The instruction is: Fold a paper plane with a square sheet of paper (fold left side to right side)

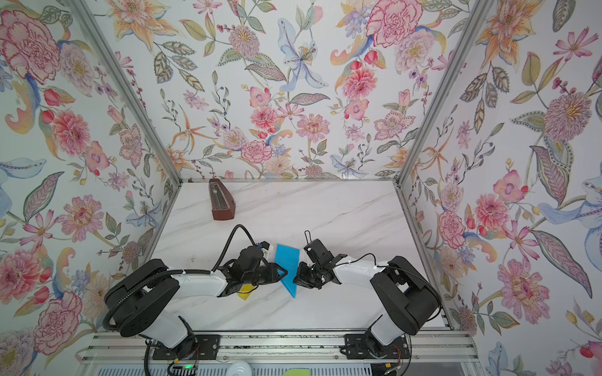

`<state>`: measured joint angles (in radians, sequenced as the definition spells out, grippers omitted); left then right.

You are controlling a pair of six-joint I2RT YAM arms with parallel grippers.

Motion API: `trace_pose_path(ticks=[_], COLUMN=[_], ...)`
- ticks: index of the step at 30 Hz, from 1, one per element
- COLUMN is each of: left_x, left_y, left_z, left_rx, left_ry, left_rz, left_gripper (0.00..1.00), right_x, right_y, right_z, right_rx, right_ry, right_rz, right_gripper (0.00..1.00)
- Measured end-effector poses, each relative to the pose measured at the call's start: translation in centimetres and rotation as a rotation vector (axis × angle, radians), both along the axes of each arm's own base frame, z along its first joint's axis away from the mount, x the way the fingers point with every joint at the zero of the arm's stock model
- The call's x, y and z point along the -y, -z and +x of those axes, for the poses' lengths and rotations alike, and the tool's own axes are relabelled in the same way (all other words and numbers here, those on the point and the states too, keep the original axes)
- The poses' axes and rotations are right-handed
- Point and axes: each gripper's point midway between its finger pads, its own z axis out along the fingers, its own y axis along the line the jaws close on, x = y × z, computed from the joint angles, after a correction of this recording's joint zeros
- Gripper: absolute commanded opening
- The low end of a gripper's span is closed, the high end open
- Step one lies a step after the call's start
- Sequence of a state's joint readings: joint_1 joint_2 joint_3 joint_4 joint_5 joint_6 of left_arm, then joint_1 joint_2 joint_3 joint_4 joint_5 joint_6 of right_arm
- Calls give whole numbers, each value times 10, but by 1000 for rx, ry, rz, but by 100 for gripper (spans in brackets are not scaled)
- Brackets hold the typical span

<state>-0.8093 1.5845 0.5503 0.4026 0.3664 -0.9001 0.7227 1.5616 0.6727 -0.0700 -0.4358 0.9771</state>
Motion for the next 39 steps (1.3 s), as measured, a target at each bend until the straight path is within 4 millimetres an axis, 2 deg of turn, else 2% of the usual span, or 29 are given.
trace_pose_path(ticks=[5, 12, 17, 25, 34, 39], left_x=[0, -7, -13, -14, -15, -14], left_y=[2, 12, 18, 22, 24, 24], left_z=[-1, -4, -5, -2, 2, 3], left_rx=[8, -2, -11, -12, -29, -41], left_ry=[-13, -32, -40, -57, -100, -121], left_rz=[18, 73, 110, 117, 26, -34], left_gripper=[30, 16, 11, 10, 8, 7], right_x=[-4, -4, -2, 13, 3, -1], right_y=[-2, -2, -2, -3, -4, -5], right_z=[0, 0, 2, 14, 10, 2], right_rx=[3, 3, 6, 45, 38, 15], right_ry=[1, 1, 7, 71, 97, 101], right_rz=[12, 12, 12, 82, 274, 311], right_gripper=[17, 17, 25, 40, 39, 37])
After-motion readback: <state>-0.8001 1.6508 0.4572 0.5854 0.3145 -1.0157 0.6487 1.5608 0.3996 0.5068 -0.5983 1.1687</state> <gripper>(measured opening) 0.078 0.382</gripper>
